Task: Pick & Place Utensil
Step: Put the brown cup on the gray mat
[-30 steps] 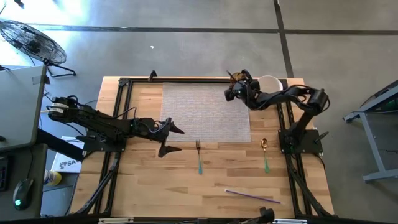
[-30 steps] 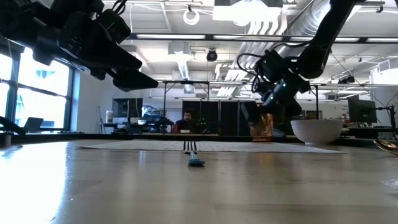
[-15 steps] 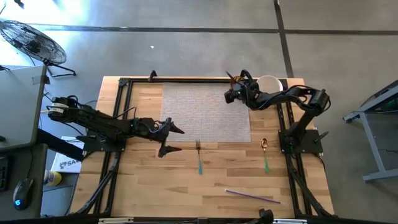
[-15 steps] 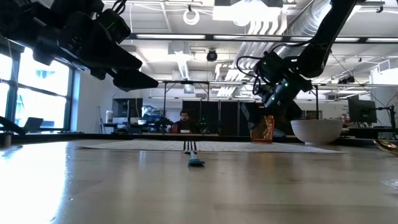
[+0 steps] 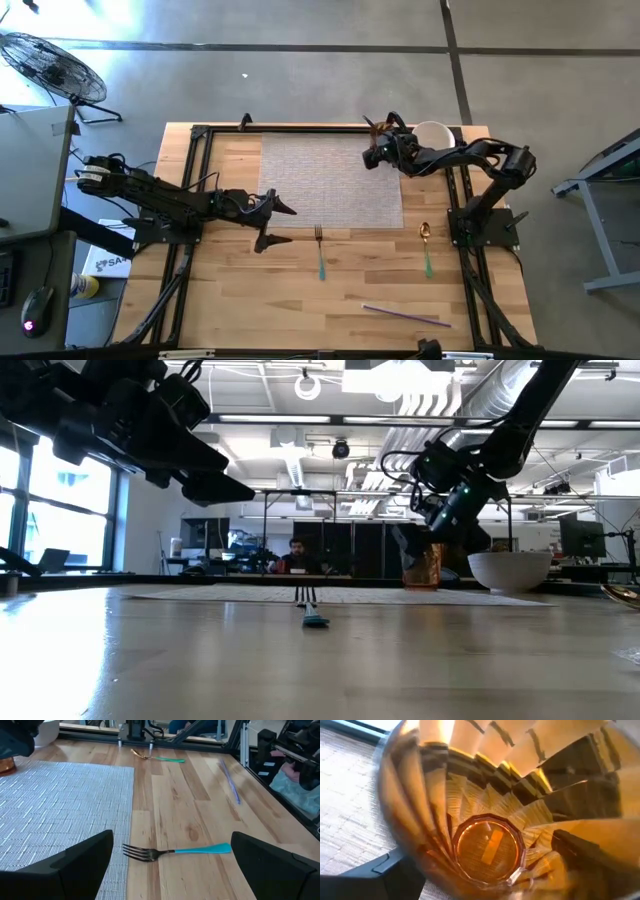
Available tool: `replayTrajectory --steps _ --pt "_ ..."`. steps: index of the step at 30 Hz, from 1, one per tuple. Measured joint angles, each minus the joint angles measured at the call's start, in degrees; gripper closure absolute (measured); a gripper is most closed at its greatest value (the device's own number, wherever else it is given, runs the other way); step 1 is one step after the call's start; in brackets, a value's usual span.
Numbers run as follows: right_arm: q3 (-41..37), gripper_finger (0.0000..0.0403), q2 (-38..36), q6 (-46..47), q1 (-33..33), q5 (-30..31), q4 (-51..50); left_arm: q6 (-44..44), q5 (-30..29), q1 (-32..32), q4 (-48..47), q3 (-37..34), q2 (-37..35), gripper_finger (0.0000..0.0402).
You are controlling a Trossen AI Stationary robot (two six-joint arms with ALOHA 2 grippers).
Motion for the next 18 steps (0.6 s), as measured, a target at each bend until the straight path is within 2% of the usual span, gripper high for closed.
replayTrajectory --steps 9,18 --pt "0.00 0.0005 -0.37 0.64 0.15 -0.35 -0.11 0.00 0.02 0.00 -0.15 0.00 0.00 0.0002" --pt "0.00 0.0006 -4.22 1.59 0.88 -2.02 -8.50 0.61 0.03 0.00 0.19 0.00 0.00 0.0002"
